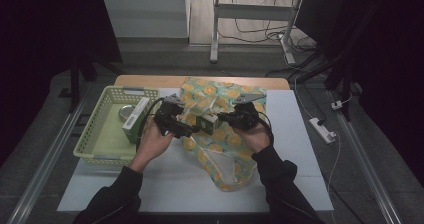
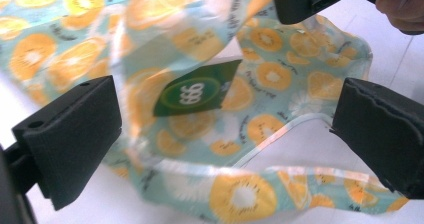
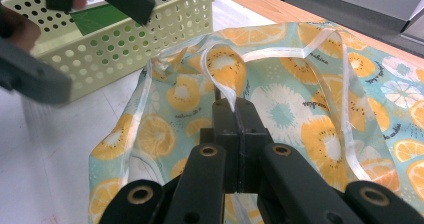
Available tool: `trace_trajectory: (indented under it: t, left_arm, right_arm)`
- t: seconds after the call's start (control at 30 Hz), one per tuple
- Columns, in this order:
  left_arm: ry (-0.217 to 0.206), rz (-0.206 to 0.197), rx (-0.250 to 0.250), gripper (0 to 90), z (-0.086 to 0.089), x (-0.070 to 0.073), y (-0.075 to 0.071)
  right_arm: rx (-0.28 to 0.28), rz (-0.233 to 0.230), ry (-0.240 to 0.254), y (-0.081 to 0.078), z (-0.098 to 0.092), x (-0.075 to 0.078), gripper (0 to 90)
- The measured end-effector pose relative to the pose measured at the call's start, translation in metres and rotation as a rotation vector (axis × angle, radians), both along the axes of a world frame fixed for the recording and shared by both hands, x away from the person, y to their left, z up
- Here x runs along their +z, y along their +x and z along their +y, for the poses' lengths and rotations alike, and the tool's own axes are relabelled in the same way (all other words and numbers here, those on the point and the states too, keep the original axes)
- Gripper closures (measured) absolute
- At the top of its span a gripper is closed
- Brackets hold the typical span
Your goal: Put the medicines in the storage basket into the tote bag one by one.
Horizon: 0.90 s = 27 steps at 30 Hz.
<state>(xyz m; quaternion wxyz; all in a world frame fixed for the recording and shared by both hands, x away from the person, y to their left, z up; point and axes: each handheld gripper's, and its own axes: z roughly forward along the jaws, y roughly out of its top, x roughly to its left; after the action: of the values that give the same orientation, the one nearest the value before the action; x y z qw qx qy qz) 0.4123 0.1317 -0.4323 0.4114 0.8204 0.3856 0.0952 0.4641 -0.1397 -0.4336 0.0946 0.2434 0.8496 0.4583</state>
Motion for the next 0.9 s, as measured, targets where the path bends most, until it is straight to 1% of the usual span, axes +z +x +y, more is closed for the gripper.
trace_trajectory:
  t: [0.17, 0.3, 0.4, 0.6, 0.67, 0.8, 0.9]
  left_arm:
    - [0.001, -0.004, 0.017, 0.0, 0.018, 0.002, -0.005]
    - [-0.017, -0.008, 0.027, 0.0, 0.033, 0.004, -0.009]
    - [-0.012, -0.012, 0.038, 0.0, 0.044, 0.005, -0.011]
    - [-0.005, -0.019, 0.091, 0.0, 0.066, 0.007, -0.017]
    - [0.0, -0.01, 0.107, 0.0, 0.073, 0.006, -0.019]
    - [-0.005, 0.003, 0.138, 0.0, 0.086, 0.005, -0.024]
    - [0.008, 0.005, 0.164, 0.0, 0.096, 0.004, -0.027]
  right_arm:
    - [0.002, 0.0, -0.004, 0.0, 0.001, 0.0, 89.4]
    - [0.002, 0.0, -0.005, -0.001, 0.001, 0.0, 89.4]
    - [0.003, 0.002, -0.006, 0.0, 0.001, -0.001, 89.4]
    - [0.004, 0.003, -0.008, 0.0, 0.001, -0.002, 89.4]
    - [0.003, 0.003, -0.007, 0.0, 0.001, -0.001, 89.5]
    - [0.001, 0.004, -0.008, 0.0, 0.001, -0.002, 89.4]
    - [0.002, 0.003, -0.009, 0.0, 0.001, -0.002, 89.4]
